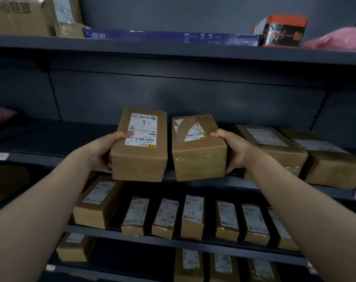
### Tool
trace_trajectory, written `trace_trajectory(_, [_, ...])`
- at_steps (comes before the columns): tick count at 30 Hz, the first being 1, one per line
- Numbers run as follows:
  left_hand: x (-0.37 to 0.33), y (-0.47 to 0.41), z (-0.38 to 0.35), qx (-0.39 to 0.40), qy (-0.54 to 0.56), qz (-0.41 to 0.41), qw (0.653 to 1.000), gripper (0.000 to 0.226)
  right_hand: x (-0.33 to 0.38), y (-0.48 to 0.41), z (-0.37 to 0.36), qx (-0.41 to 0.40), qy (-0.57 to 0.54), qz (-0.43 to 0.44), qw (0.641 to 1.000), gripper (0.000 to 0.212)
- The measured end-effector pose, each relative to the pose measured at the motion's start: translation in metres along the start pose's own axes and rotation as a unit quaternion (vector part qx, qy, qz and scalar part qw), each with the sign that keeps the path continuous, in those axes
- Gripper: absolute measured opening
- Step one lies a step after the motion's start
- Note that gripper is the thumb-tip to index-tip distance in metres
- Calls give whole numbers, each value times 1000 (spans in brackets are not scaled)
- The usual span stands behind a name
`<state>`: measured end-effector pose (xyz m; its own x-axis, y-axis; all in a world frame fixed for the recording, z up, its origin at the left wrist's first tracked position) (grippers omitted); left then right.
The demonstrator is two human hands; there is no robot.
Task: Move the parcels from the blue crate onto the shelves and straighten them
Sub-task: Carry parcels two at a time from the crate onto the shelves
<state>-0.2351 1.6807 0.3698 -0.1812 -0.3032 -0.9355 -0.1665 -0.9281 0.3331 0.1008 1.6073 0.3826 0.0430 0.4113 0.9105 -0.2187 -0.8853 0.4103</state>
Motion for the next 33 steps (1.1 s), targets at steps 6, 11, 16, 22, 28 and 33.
trace_trajectory(6, [-20, -48, 8, 56, -37, 35, 997, 79, 4, -19, -5, -48, -28, -53, 997, 59])
trace_trajectory(11, [-23, -74, 12, 73, -51, 82, 993, 66, 4, -25, -7, -69, -56, -60, 994, 56])
trace_trajectory(16, [-26, -87, 24, 77, -69, 84, 991, 67, 16, -17, -14, -134, -31, 3, 990, 36])
trace_trajectory(22, [-65, -77, 40, -68, -142, -94, 983, 47, 61, 32, -16, -354, 261, 228, 869, 28])
trace_trajectory(28, [-134, 18, -67, -34, -317, -429, 845, 36, 74, 106, -61, -384, 480, 301, 729, 37])
trace_trajectory(33, [-132, 134, -174, 76, -359, -597, 713, 36, 51, 171, -52, -383, 612, 265, 640, 34])
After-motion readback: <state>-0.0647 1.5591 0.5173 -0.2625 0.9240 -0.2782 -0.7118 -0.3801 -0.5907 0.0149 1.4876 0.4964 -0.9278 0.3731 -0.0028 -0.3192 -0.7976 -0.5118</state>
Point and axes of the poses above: each hand's wrist, its own y-axis away from the middle knuckle, its own z-axis out of the back of the hand, x = y × z, the point moved 8 cm from there along -y, towards the middle knuckle, and after that the axes turned 1 degree about -y, right-handed, at the moved point
